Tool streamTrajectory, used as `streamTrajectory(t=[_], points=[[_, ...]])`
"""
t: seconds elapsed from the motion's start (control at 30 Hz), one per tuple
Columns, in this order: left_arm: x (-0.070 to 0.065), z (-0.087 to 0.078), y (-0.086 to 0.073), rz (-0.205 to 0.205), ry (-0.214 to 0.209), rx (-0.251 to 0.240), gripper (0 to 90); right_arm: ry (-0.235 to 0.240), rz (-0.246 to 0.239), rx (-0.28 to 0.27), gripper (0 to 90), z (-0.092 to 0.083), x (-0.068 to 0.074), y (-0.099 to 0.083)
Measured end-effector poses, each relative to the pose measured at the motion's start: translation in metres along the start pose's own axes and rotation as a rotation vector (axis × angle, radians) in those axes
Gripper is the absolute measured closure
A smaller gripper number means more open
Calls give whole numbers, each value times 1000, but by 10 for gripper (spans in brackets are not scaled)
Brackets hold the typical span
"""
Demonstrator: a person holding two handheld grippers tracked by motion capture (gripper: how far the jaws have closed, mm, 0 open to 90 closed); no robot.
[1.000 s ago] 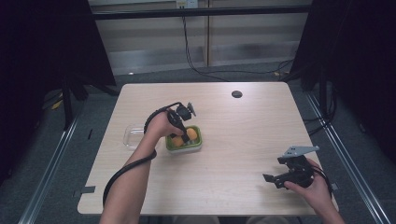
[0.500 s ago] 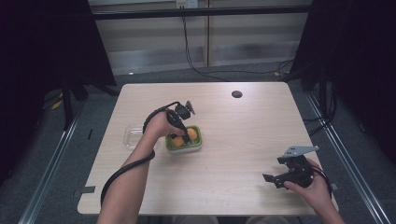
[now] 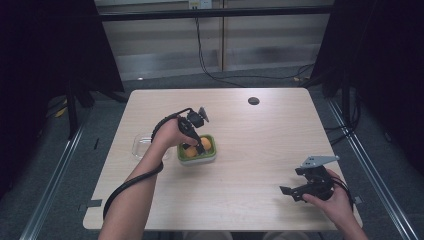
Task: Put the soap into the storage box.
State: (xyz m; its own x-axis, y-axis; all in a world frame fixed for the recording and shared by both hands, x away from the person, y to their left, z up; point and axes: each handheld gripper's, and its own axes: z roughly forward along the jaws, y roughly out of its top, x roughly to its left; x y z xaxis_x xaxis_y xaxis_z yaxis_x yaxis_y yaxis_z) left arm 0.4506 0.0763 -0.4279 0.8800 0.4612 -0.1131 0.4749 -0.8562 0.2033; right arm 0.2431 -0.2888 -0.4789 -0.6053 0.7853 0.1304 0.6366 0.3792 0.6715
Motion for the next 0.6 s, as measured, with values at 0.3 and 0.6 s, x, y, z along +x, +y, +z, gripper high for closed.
streamTrajectory(t=[0.3, 0.6], points=[[-10, -5, -2, 0, -3, -36, 169, -2, -3, -4, 61, 0, 1, 1], [-20, -8, -6, 33, -15, -50, 167, 9, 0, -3, 60, 2, 2, 2]])
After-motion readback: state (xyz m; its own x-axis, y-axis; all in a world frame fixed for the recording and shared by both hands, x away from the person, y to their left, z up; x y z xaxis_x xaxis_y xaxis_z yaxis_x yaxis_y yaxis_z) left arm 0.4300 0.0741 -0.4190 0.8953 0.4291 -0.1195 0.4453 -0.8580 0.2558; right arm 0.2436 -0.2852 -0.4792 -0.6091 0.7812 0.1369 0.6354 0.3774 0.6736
